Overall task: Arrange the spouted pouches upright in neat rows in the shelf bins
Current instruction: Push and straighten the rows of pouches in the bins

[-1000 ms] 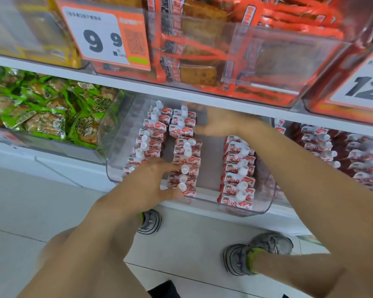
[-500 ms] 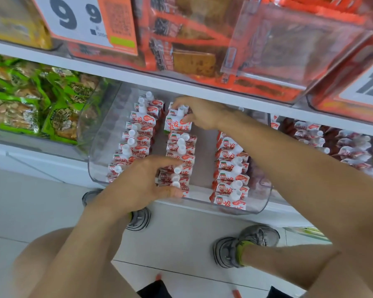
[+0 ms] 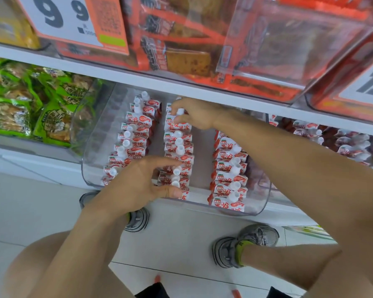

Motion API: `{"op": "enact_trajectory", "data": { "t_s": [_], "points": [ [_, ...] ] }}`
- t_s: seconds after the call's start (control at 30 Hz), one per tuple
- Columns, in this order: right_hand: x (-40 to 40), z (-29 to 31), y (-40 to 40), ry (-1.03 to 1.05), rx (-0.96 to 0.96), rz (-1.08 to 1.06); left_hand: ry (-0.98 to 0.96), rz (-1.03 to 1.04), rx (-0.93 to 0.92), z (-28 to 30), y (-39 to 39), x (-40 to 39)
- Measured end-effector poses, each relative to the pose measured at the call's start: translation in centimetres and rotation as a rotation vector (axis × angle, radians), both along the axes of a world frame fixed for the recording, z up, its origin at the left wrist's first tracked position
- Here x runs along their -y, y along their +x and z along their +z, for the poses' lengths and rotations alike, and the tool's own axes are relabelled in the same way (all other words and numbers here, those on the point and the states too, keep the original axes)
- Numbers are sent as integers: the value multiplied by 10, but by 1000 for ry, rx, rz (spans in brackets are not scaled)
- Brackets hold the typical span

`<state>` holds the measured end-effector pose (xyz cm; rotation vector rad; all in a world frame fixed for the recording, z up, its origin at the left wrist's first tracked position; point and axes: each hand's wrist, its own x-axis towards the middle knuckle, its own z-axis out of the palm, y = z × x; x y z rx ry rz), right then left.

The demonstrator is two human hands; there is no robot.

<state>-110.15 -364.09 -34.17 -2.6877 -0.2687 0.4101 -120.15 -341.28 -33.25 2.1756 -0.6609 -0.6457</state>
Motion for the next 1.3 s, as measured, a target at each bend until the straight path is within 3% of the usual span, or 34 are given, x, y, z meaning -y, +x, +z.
{"op": "enact_trajectory", "data": {
  "t_s": [0.1,0.27,0.67,0.77,0.87,1.0,1.17,1.3],
  "points": [
    [6,4,-4,37,-2,-49,-2,-10,13,-1,0,0],
    [8,-2,-15,-98,47,-4,-14,-26,-12,-2,0,2],
    [17,12,-28,-86,-76,-61,-31,-79,-71,0,0,13],
    [19,18,-43,-3,-86,-158,-24,-122,-173,5,3,6],
    [8,34,-72,122,-30,-369,-95,78,-135,9,16,8],
    [-26,32,-105,496,-187,-703,-104,241,-53,7,42,52],
    [-62,-27,-91,863,-206,-1146,-99,298,-254,-28,64,92],
    [-66,-44,-90,1043,-249,-1187,-149,314,-295,-50,63,88]
  ]
}}
